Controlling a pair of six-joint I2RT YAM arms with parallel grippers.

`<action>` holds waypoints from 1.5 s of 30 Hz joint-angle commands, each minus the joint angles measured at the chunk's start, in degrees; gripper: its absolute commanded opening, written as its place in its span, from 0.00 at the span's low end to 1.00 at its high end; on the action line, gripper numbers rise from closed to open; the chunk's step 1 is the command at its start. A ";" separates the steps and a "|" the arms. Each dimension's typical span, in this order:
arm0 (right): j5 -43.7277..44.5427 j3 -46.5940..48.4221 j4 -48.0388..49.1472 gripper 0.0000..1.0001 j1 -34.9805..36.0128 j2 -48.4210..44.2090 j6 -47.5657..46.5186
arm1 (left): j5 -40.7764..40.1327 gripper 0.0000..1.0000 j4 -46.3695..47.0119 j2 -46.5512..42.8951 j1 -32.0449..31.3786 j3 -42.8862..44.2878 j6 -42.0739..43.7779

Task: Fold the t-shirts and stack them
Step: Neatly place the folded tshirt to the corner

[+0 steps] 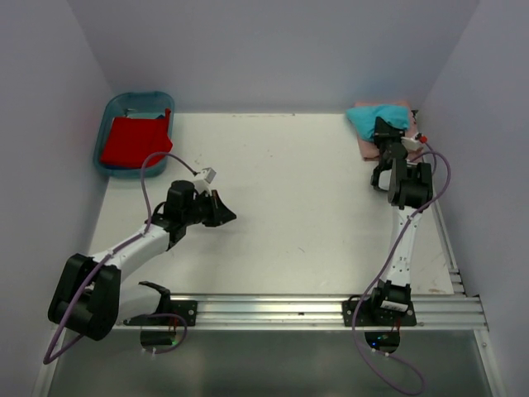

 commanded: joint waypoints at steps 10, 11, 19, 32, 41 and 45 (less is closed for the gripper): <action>3.31 -17.83 5.95 0.99 0.33 -21.05 0.54 | 0.04 0.00 1.86 -2.94 0.11 -1.63 -1.12; 3.40 -18.88 4.29 0.99 0.41 -22.64 0.97 | 0.13 0.00 1.95 -3.02 0.11 -1.64 -1.12; 2.26 -25.92 -22.58 0.99 1.12 -43.27 1.68 | 0.74 0.00 3.01 -3.99 0.11 -2.51 -1.74; -10.03 -34.01 -47.83 0.99 4.36 -66.03 -12.88 | 1.01 0.00 2.57 -9.17 0.11 -2.96 -2.53; -4.77 -37.53 -78.81 0.99 26.33 -83.38 -41.20 | -7.78 0.80 -1.29 -19.81 0.11 2.93 1.42; -13.53 -33.92 -92.13 0.99 28.44 -80.93 -48.22 | -8.31 1.00 -3.67 -20.26 0.11 5.74 2.74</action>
